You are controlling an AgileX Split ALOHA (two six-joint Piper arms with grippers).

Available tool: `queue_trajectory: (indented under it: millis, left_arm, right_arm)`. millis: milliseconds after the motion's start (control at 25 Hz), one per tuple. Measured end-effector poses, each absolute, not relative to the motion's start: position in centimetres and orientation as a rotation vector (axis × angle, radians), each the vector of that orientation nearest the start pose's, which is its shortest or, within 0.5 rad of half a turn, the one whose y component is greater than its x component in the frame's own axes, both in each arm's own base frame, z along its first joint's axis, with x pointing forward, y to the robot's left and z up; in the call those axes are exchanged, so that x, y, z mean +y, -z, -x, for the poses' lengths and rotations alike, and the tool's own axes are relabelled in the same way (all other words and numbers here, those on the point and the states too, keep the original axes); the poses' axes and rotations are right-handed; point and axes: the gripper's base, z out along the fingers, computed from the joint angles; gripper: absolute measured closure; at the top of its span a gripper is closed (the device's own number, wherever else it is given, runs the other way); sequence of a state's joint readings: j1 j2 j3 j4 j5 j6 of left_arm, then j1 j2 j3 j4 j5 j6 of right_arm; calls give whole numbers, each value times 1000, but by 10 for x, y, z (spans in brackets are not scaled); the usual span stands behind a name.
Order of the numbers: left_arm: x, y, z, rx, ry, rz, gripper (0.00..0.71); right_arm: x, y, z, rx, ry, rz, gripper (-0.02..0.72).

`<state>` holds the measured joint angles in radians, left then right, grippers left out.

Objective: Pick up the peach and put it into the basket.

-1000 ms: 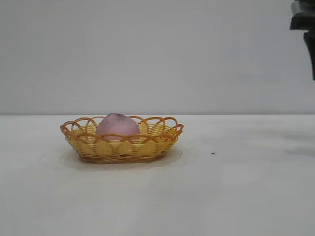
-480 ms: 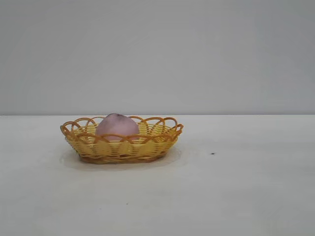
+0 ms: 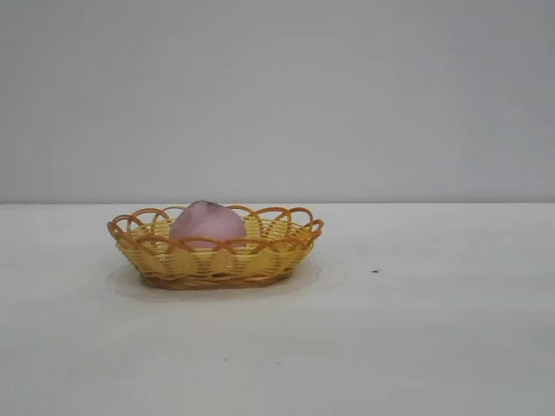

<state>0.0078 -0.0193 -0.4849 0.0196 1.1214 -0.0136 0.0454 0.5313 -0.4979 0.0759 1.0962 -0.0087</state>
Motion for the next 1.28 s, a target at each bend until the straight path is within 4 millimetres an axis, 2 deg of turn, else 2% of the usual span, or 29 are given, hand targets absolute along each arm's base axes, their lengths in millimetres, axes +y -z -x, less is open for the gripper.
queue_trajectory:
  millis: [240, 640, 1280]
  left_arm:
    - [2, -268, 9, 2101, -20, 24, 233]
    - [2, -268, 9, 2101, -20, 24, 233]
    - [2, -268, 9, 2101, -20, 24, 233]
  right_arm:
    - [8, -269, -36, 2379, -112, 63, 267]
    - [6, -272, 9, 2102, -110, 69, 267]
    - [6, -269, 10, 2112, -110, 70, 267]
